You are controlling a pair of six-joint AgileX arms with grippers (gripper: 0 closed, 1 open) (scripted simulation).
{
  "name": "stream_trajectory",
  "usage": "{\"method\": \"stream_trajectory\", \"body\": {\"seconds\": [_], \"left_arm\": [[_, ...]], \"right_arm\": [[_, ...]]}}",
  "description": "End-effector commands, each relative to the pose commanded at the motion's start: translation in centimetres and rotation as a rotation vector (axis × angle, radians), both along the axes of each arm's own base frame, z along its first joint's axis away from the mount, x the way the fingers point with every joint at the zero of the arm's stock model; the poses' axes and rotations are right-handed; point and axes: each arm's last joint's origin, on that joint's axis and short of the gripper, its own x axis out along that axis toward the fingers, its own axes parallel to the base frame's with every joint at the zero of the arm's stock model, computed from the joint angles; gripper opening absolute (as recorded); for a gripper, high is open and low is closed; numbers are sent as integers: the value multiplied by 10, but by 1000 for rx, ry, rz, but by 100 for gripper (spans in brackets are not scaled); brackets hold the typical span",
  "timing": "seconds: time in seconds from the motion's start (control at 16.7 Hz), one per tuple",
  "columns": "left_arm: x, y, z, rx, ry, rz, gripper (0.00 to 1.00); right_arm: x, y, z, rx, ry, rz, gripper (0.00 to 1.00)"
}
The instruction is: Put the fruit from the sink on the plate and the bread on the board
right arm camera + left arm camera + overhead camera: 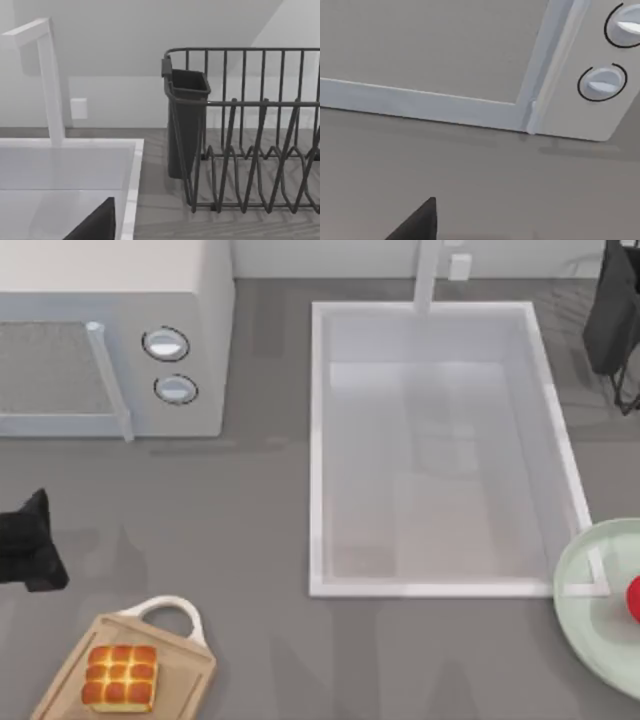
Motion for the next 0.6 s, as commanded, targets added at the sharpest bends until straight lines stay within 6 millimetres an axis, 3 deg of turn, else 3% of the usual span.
{"method": "stream_trajectory", "body": {"seconds": [0.3,0.6], "left_arm": [[-22,9,-18,118,-290,35,100],[-26,10,-28,169,-361,46,100]], "right_arm": [[0,0,0,0,0,0,100],[0,0,0,0,0,0,100]]}}
